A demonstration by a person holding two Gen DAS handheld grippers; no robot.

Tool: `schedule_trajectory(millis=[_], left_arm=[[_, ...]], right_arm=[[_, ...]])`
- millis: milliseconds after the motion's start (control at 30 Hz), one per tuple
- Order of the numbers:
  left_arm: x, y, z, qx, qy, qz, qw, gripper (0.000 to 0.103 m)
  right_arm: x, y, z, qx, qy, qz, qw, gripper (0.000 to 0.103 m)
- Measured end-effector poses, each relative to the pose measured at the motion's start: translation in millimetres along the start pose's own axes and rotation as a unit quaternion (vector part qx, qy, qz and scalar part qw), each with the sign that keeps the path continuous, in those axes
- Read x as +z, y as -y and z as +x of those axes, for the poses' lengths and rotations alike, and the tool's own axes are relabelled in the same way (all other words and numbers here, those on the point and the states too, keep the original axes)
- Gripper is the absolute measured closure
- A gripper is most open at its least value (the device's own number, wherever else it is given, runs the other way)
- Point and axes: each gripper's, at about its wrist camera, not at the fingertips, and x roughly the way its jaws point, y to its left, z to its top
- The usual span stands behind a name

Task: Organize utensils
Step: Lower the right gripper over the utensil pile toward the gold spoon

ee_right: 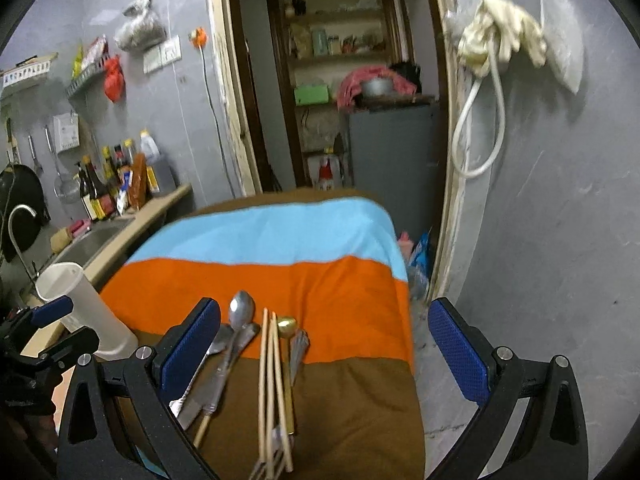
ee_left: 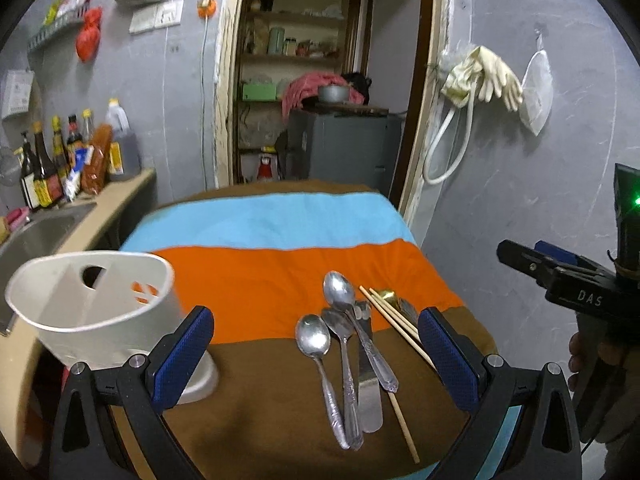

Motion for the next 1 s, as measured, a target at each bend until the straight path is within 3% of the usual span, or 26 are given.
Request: schedule_trajectory(millis=[200, 333, 567, 800, 1000], left_arm=[[-7, 2, 44, 0.002, -0.033, -0.018, 0.9993, 0.001], [-11, 0, 68, 0.008, -0.057, -0.038, 0.9976, 0.009], [-17, -8, 95, 0.016, -0.087, -0.06, 0.9943, 0.024], [-19, -17, 114, 0.017, -0.111, -0.08, 0.9905, 0.046], [-22, -23, 125, 0.009, -0.128, -0.098, 0.9869, 0.054]], right_arm=[[-18, 8, 50, 0.026, -0.057, 0.024, 0.998, 0.005], [-32, 6, 82, 0.046, -0.098, 0.026, 0.994, 0.043], [-54, -4, 112, 0.081, -0.141, 0.021, 0.986, 0.064], [-63, -11, 130, 0.107, -0.174, 0.017, 0.979, 0.073], [-65, -10, 141, 0.132, -0.194, 0.012, 0.972, 0.08]])
